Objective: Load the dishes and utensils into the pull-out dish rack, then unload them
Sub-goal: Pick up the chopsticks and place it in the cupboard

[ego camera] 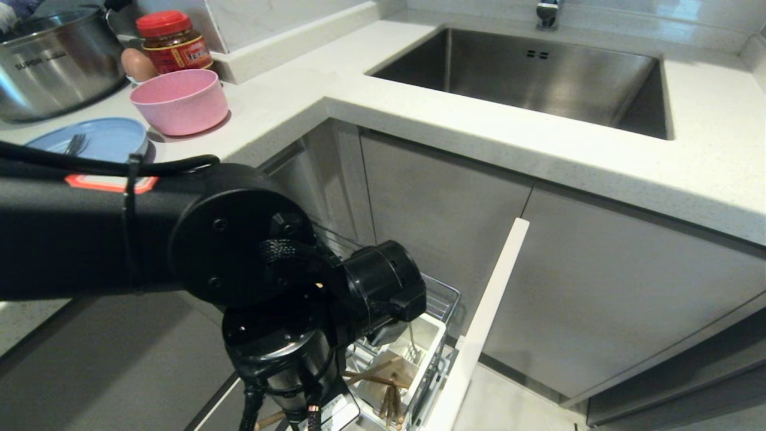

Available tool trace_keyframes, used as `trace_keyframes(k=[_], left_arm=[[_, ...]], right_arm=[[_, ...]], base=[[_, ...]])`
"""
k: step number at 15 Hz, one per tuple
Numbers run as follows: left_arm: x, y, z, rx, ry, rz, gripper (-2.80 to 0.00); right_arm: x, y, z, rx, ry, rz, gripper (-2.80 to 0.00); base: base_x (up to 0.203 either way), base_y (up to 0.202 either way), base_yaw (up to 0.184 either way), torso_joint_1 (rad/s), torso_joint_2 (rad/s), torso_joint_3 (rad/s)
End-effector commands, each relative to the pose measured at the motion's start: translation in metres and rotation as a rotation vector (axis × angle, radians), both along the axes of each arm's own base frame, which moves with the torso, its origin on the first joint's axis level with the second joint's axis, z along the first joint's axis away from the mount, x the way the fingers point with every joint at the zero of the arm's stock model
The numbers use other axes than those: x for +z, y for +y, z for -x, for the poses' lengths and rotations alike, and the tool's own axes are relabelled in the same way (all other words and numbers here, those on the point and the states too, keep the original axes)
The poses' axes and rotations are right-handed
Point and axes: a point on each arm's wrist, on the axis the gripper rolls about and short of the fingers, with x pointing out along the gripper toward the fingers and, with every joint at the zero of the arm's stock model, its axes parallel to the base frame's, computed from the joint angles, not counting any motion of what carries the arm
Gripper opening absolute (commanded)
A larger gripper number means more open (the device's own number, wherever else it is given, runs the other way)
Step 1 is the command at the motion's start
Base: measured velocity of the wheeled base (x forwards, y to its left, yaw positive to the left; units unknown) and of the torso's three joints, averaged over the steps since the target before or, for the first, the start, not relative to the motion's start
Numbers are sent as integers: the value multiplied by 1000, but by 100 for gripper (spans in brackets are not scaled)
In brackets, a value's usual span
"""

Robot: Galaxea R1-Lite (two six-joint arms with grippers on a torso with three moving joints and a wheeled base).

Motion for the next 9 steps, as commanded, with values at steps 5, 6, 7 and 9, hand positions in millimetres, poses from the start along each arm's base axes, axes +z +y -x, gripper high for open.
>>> trace_keyframes(k=[5, 6, 7, 9], left_arm=[[-22, -15, -10, -1, 31, -69, -280], [-20, -14, -10, 3, 12, -74, -280], [-19, -13, -9, 3, -1, -78, -280], [-16, -12, -8, 6, -18, -74, -280]], right_arm=[[0, 0, 0, 0, -5, 0, -280], [0, 0, 0, 0, -5, 0, -280], [0, 0, 0, 0, -4, 0, -280], [0, 0, 0, 0, -5, 0, -280]], base=[[0, 0, 0, 0, 0, 0], [0, 0, 0, 0, 0, 0], [0, 0, 0, 0, 0, 0], [0, 0, 0, 0, 0, 0]])
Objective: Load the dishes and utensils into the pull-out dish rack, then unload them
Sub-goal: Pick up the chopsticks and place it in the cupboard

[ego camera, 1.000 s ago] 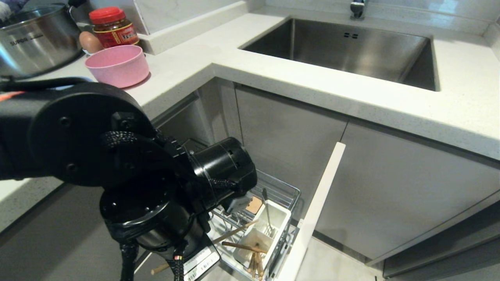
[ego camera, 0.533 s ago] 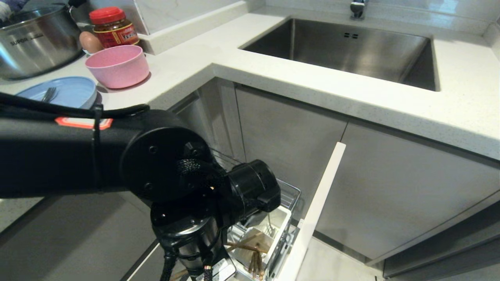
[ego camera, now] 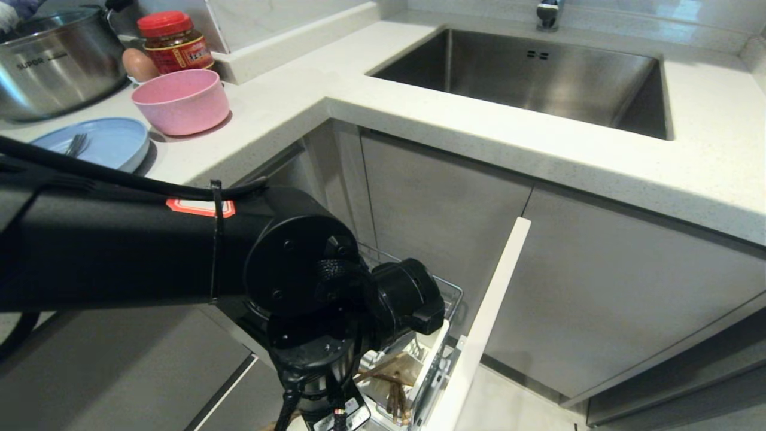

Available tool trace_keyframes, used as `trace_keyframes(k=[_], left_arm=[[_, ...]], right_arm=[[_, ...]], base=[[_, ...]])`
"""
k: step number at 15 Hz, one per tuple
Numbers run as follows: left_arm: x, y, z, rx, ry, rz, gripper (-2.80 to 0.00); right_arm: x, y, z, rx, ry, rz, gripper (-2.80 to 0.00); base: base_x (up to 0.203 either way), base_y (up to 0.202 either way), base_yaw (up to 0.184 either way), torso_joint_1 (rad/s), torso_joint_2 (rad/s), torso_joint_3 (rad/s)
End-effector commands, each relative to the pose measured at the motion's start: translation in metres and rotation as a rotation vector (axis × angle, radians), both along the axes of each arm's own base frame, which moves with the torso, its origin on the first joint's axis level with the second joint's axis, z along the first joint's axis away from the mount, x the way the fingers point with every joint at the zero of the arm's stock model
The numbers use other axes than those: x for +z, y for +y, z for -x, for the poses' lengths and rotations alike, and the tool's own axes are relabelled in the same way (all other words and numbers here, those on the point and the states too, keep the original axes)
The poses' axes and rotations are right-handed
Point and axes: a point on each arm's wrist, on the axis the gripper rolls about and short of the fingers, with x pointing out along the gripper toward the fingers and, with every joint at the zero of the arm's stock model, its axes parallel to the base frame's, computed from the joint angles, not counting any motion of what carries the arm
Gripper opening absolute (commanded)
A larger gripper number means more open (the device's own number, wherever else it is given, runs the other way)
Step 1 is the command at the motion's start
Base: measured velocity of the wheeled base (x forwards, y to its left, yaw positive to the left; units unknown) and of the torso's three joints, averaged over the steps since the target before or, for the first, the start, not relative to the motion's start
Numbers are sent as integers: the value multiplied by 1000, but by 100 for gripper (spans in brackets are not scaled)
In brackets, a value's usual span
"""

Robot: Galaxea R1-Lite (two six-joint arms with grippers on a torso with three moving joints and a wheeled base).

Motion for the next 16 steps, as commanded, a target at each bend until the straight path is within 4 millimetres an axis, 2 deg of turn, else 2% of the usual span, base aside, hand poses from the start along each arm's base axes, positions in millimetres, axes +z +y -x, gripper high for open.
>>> trace_keyframes(k=[1, 7, 16], left_arm=[[4, 2, 2, 2, -13, 4, -280], [24, 9, 13, 17, -89, 57, -280], [22, 10, 23, -2, -67, 0, -280]], right_arm=[[0, 0, 0, 0, -5, 0, -280], [0, 0, 0, 0, -5, 0, -280], [0, 0, 0, 0, -3, 0, -280]], base=[[0, 0, 0, 0, 0, 0], [0, 0, 0, 0, 0, 0], [0, 0, 0, 0, 0, 0]])
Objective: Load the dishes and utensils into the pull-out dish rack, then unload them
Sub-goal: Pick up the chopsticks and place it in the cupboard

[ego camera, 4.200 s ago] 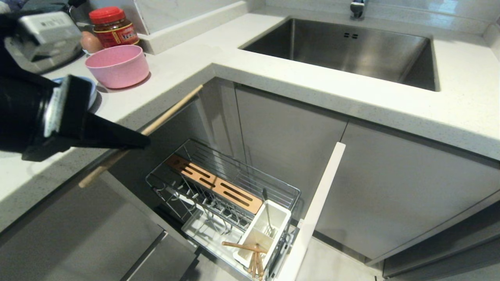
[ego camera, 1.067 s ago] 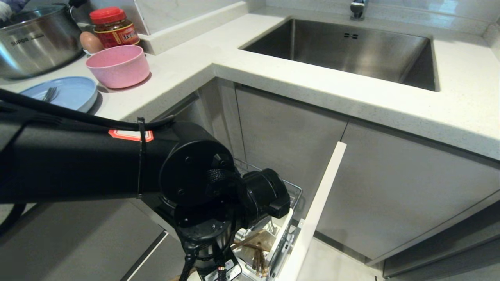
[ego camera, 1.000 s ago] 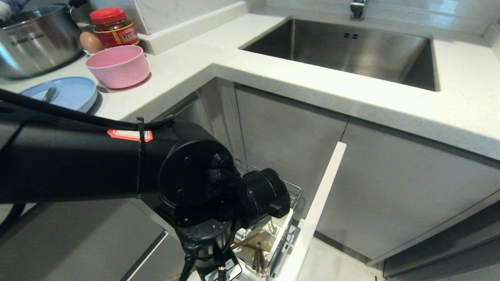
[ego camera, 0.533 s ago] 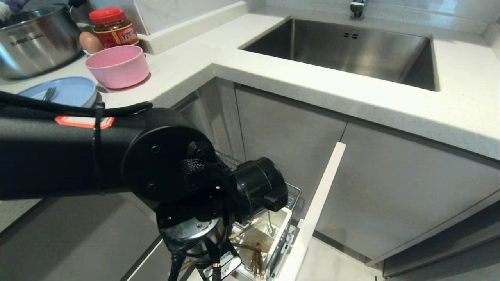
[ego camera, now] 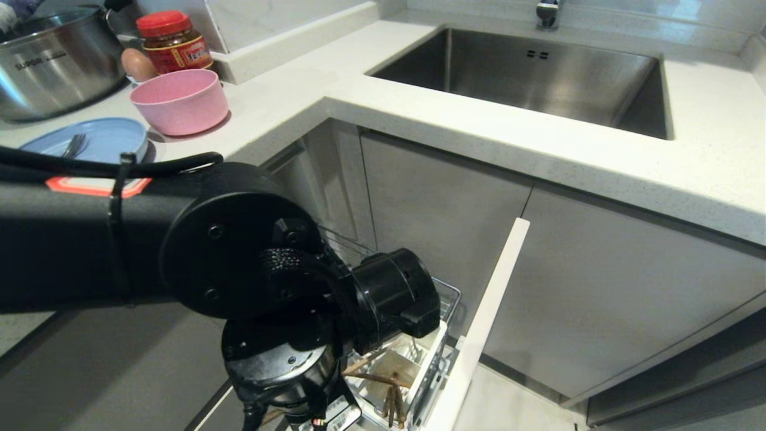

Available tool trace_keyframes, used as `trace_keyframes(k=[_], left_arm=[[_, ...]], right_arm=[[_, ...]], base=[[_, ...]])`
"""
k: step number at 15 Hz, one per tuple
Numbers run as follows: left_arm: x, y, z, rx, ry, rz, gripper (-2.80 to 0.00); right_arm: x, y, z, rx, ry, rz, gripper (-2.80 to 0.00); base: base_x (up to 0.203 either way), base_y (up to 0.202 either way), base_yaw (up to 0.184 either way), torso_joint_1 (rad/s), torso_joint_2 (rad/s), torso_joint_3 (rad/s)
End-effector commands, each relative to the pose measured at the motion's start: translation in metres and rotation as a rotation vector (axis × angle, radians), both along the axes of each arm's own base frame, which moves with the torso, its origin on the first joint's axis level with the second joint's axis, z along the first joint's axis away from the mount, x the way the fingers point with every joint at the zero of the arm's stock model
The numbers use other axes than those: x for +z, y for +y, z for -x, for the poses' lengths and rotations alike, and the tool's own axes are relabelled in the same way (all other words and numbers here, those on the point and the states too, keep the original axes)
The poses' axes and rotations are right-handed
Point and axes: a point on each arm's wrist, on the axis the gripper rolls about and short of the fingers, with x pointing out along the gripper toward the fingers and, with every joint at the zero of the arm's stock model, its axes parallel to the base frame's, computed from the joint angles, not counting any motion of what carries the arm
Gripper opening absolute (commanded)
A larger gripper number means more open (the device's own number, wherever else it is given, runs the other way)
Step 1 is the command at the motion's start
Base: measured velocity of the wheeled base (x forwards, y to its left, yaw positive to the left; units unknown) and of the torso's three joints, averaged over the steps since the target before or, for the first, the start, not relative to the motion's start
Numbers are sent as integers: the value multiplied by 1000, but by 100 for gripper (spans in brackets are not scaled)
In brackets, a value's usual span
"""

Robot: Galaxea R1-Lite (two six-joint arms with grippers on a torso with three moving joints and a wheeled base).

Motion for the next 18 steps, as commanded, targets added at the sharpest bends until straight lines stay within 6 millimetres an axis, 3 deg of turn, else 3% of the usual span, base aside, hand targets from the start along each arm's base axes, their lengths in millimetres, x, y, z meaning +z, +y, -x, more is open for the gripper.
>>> trace_keyframes(k=[1, 13, 18], left_arm=[[-1, 1, 3, -8, 14, -31, -280], [-33, -21, -4, -27, 70, -107, -280], [-55, -39, -18, -16, 61, -91, -280]], right_arm=[[0, 0, 0, 0, -5, 0, -280], [0, 0, 0, 0, -5, 0, -280], [0, 0, 0, 0, -5, 0, -280]], base=[[0, 0, 0, 0, 0, 0], [0, 0, 0, 0, 0, 0], [0, 0, 0, 0, 0, 0]])
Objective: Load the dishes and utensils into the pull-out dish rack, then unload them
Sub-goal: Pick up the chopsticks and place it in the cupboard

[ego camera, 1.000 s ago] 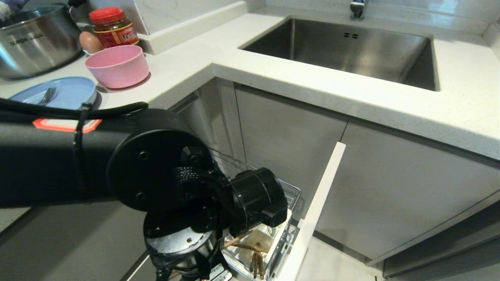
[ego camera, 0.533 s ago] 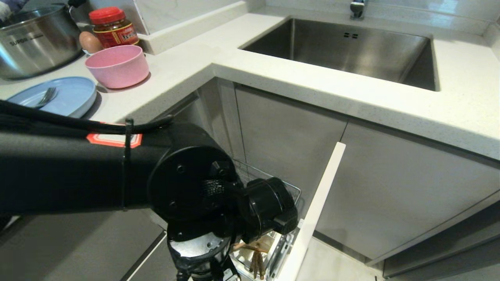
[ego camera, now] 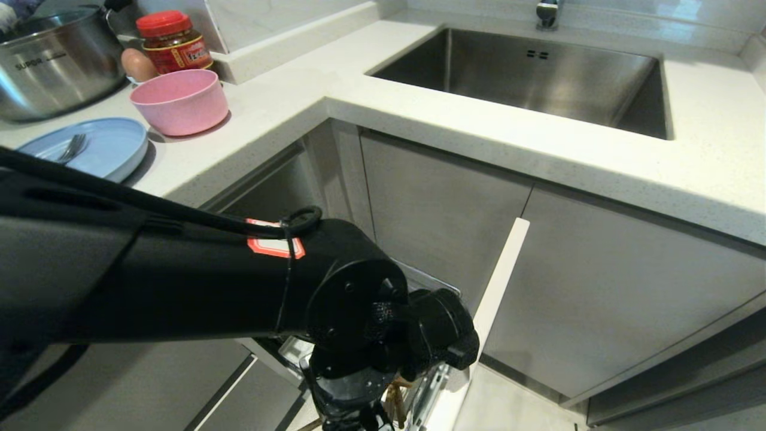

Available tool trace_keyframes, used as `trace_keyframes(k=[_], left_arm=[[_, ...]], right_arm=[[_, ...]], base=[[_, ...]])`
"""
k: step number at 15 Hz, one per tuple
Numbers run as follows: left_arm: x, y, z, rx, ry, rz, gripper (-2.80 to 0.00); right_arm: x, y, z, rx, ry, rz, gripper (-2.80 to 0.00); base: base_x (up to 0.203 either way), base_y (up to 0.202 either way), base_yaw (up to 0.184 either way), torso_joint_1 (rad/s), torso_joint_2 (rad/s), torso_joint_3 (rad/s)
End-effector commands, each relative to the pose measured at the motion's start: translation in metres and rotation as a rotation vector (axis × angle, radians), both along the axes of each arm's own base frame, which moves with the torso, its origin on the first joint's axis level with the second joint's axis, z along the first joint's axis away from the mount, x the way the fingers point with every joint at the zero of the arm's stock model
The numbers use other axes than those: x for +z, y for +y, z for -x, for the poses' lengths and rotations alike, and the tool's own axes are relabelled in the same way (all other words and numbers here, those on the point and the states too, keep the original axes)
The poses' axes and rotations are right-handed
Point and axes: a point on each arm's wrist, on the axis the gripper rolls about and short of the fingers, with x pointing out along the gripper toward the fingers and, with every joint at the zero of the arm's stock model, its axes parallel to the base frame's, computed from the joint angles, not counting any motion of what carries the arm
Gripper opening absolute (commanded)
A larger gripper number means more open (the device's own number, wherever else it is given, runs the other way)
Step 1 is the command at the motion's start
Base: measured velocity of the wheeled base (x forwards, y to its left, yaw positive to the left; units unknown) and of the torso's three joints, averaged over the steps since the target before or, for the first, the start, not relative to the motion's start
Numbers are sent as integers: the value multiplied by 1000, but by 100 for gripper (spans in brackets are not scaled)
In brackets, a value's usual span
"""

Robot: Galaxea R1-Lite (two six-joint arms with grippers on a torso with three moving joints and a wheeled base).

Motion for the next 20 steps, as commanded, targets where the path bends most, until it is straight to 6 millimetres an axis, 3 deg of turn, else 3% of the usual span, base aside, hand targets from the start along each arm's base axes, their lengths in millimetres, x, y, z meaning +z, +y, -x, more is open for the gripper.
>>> trace_keyframes(k=[1, 12, 20], left_arm=[[-13, -6, -8, 12, 14, -28, -280], [-37, -20, -27, 38, 36, -57, -280], [-39, -24, -30, 41, 34, -55, -280]], right_arm=[[0, 0, 0, 0, -5, 0, -280], [0, 0, 0, 0, -4, 0, -280], [0, 0, 0, 0, -5, 0, -280]], base=[[0, 0, 0, 0, 0, 0], [0, 0, 0, 0, 0, 0], [0, 0, 0, 0, 0, 0]])
